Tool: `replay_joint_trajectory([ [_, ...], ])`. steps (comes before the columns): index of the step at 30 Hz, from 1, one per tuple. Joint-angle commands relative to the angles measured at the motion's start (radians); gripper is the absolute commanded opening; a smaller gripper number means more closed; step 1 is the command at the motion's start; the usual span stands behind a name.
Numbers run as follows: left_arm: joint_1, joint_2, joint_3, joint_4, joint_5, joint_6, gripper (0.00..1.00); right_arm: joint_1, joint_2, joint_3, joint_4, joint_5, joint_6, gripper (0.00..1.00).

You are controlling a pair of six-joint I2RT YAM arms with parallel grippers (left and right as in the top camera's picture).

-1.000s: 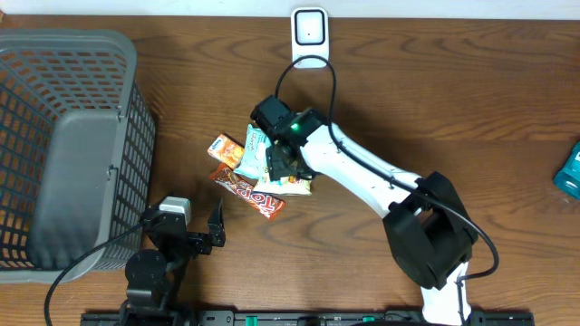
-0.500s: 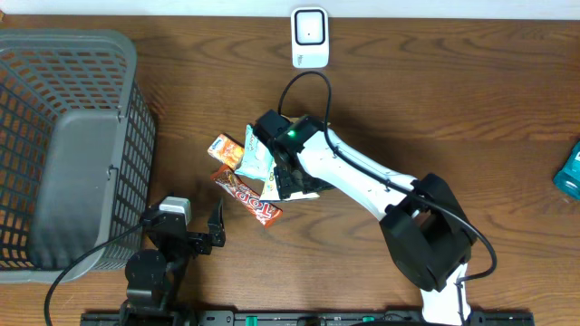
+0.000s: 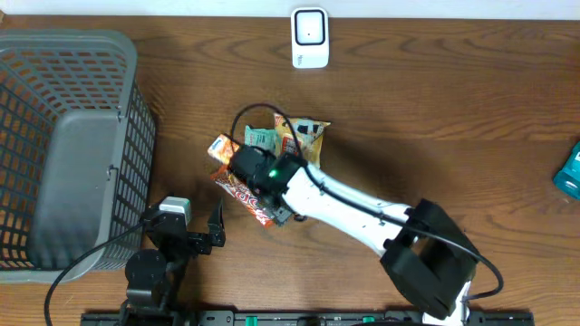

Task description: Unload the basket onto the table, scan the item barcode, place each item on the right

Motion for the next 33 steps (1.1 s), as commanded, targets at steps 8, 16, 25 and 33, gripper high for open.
replay_joint_trajectory([
  [8, -0.005, -0.005, -0.022, -0.007, 0.013, -0.002, 0.98, -0.063, -0.01, -0.219, 0.287, 0.135, -0.044, 0.16],
  [16, -0.005, -0.005, -0.022, -0.007, 0.013, -0.002, 0.98, -0.224, -0.181, -0.075, 0.088, -0.184, 0.034, 0.01],
  [25, -0.005, -0.005, -0.022, -0.008, 0.013, -0.002, 0.98, -0.674, -0.365, -0.064, -0.04, -1.122, -0.032, 0.01],
  [33, -0.005, -0.005, -0.022, -0.008, 0.013, -0.002, 0.98, -0.785, -0.332, -0.097, -0.04, -1.757, -0.178, 0.01],
])
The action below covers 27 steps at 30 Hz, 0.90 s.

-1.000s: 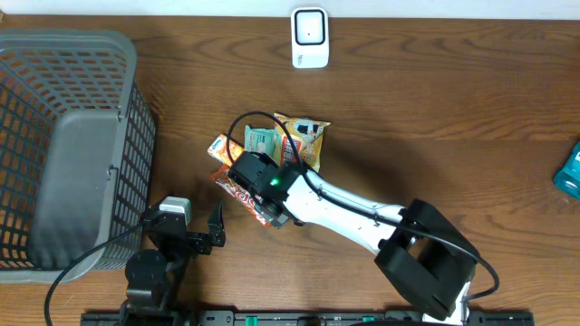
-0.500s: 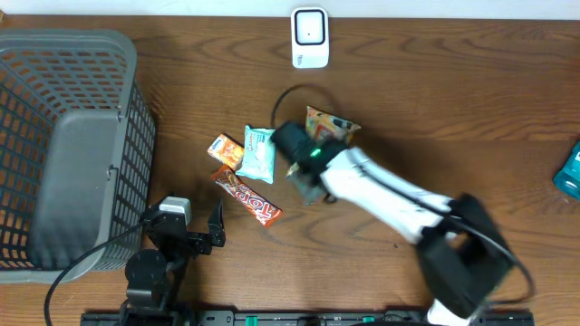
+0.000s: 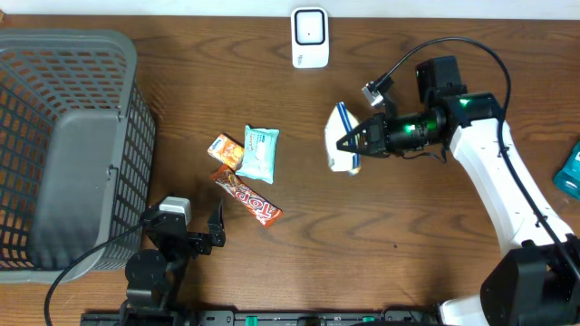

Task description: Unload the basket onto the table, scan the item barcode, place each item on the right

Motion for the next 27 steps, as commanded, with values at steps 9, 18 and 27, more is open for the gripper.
replay_joint_trajectory([
  [9, -0.005, -0.005, -0.022, -0.007, 0.013, -0.002, 0.98, 0.094, 0.003, -0.071, 0.0, -0.494, -0.523, 0.01],
  [18, -0.005, -0.005, -0.022, -0.008, 0.013, -0.002, 0.98, 0.273, 0.01, -0.109, 0.052, -0.494, -0.766, 0.01],
  [27, -0.005, -0.005, -0.022, -0.007, 0.013, -0.002, 0.98, 0.242, 0.054, -0.109, 0.086, 0.09, -0.446, 0.01],
])
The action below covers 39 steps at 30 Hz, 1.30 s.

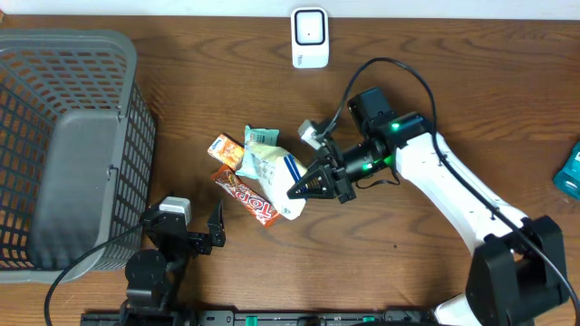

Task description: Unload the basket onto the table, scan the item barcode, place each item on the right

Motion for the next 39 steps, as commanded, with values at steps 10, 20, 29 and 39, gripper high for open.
replay_joint_trajectory([
  [10, -0.005, -0.005, -0.022, -0.007, 0.013, -0.002, 0.98, -0.052, -0.123, 0.121, 0.051, 1.482, 0.733, 0.01],
  [20, -0.005, -0.005, -0.022, -0.008, 0.013, -0.002, 0.98, 0.134, 0.233, 0.087, 0.092, 1.524, 0.826, 0.05],
  [29, -0.005, -0.005, -0.022, -0.007, 0.013, -0.002, 0.98, 0.139, 0.206, 0.297, -0.085, 1.342, 0.846, 0.71],
  [39, -0.005, -0.005, -0.022, -0.008, 0.013, -0.002, 0.98, 0.026, 0.189, 0.169, -0.018, 1.418, 0.917, 0.01],
])
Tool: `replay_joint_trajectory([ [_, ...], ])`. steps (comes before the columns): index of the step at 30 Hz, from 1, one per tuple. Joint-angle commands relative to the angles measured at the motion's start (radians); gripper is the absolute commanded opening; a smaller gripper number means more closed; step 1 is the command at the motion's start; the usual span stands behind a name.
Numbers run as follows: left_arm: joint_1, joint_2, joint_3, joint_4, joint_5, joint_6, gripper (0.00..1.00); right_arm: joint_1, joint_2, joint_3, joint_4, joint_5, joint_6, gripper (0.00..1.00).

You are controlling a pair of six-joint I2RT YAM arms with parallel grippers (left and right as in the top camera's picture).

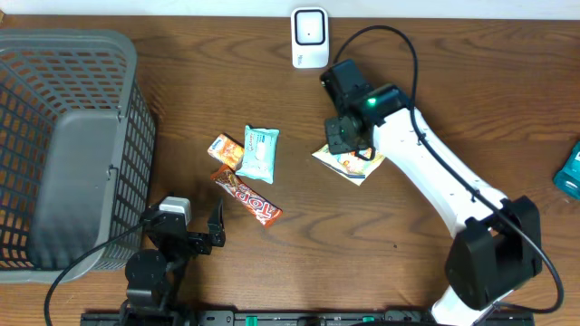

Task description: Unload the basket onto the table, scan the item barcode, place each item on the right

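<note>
A yellow and white snack packet (pixel 352 164) lies flat on the table, below and to the right of the white barcode scanner (pixel 309 37) at the back edge. My right gripper (pixel 342 142) points down at the packet's upper left edge. Its wrist hides the fingers, so I cannot see whether they grip the packet. My left gripper (pixel 215 228) rests open near the front edge, with nothing between its fingers.
A grey mesh basket (pixel 118 136) fills the left side. An orange packet (pixel 226 148), a pale green packet (pixel 259 152) and a red bar (pixel 248 198) lie left of centre. A teal item (pixel 569 174) shows at the right edge.
The right arm has moved from beside the snack pile up and to the right. The packet, held tilted there before, now lies flat under the gripper, closer to the scanner. The left arm has not moved.
The right gripper was first down on the snack pile, where the yellow packet lay. Then it held the packet in the air right of centre. Then it held it low beside the pile. Now the packet lies flat below the scanner.
</note>
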Motion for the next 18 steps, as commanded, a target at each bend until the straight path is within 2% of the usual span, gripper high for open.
replay_joint_trajectory([
  [1, -0.005, -0.005, -0.022, -0.007, 0.013, -0.002, 0.98, -0.042, 0.071, -0.129, 0.069, -0.043, 0.032, 0.01],
  [3, -0.005, -0.005, -0.022, -0.008, 0.013, -0.002, 0.98, -0.044, 0.122, -0.187, 0.092, -0.091, 0.033, 0.01],
  [9, -0.005, -0.005, -0.022, -0.007, 0.013, -0.002, 0.98, -0.04, 0.179, -0.194, 0.064, -0.134, 0.033, 0.01],
  [16, -0.005, -0.005, -0.022, -0.007, 0.013, -0.002, 0.98, -0.042, 0.078, 0.016, -0.141, -0.116, 0.031, 0.01],
  [18, -0.005, -0.005, -0.022, -0.007, 0.013, -0.002, 0.98, -0.042, 0.022, 0.058, -0.119, -0.061, 0.031, 0.14],
])
